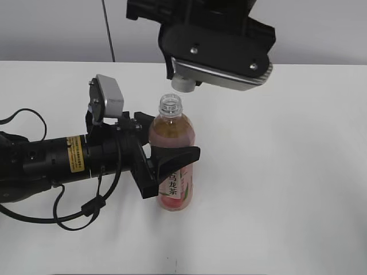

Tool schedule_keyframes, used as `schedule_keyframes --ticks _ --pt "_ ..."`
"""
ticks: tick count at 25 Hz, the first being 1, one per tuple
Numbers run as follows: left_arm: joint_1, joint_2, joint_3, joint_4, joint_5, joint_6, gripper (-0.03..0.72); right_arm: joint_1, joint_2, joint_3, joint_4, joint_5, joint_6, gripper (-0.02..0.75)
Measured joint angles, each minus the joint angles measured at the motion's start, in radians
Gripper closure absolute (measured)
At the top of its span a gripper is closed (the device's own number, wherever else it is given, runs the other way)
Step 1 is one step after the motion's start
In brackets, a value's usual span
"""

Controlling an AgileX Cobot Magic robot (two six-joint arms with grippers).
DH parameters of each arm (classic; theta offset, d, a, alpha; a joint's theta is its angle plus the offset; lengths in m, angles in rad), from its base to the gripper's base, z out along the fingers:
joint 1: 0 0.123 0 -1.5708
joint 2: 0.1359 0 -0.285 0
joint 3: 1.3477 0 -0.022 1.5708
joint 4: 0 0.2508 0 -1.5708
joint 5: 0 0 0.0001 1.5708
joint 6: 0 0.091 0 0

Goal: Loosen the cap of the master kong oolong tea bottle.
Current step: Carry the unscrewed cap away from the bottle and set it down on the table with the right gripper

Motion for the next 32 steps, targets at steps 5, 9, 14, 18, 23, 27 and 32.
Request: schedule_keyframes --ticks 5,9,14,18,23,27,32 --pt "0.000 0.000 0.000 0.000 0.000 0.000 0.231 -0.049 0.000 0.000 -0.067 0.002 0.377 0.460" --pt "0.000 0.000 0.000 0.000 0.000 0.000 0.231 -0.124 0.000 0.000 -0.077 0.003 0.670 0.460" --pt "0.000 0.000 0.000 0.000 0.000 0.000 0.231 -0.250 0.000 0.006 -0.073 0.004 1.031 0.460" --pt "0.000 0.000 0.000 0.000 -0.001 0.000 0.231 -0.348 0.000 0.039 -0.059 0.005 1.302 0.460" --pt "0.000 0.000 0.000 0.000 0.000 0.000 0.231 -0.409 0.000 0.149 -0.050 0.005 1.637 0.460" --pt "0.000 0.000 0.000 0.000 -0.001 0.000 0.231 -0.413 0.000 0.314 -0.066 0.005 1.823 0.460" --pt "0.000 0.000 0.000 0.000 0.000 0.000 0.231 -0.413 0.001 0.526 -0.076 -0.097 1.982 0.460"
